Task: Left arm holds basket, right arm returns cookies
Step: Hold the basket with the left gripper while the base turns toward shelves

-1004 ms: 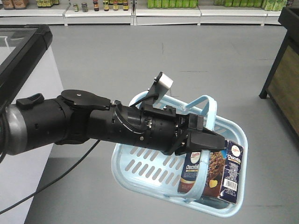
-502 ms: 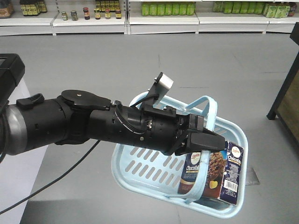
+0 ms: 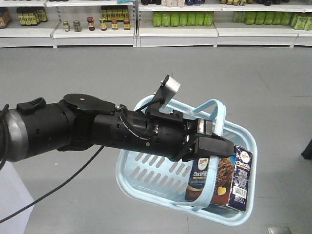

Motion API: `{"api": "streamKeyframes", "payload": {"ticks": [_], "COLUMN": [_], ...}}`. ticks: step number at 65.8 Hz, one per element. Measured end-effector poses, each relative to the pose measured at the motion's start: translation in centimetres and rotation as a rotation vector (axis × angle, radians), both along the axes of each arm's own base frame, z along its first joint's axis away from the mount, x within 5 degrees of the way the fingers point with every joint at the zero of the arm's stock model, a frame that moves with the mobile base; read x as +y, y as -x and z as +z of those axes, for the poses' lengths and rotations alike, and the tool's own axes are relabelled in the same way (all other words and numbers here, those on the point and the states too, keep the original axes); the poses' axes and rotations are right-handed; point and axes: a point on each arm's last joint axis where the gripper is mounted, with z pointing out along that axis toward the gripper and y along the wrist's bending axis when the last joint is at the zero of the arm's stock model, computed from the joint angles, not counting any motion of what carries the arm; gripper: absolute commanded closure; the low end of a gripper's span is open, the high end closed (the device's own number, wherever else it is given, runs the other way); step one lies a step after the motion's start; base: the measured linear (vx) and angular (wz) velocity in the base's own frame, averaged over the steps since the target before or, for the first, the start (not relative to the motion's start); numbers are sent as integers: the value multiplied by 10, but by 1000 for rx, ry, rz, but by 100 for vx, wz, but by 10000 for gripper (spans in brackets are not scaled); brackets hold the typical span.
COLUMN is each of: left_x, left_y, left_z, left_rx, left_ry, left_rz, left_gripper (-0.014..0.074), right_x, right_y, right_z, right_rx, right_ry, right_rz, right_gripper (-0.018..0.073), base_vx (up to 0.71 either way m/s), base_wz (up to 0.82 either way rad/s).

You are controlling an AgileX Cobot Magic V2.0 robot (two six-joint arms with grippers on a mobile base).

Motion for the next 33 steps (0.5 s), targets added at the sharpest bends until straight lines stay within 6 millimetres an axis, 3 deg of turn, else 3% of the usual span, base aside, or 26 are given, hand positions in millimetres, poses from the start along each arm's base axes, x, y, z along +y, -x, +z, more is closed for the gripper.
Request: {"api": "streamKeyframes", "payload": {"ticks": [33], "left_x": [0], "left_y": [0], "left_z": [0], "left_rx": [0], "left_ry": [0], "left_rz": [-1], "left_gripper": [603], "right_x": [0], "right_y": [0], "right_z": [0], "right_rx": [0], "right_ry": [0], "right_rz": [0], "right_gripper": [563], "base_vx": [59], "base_wz": [1]}}
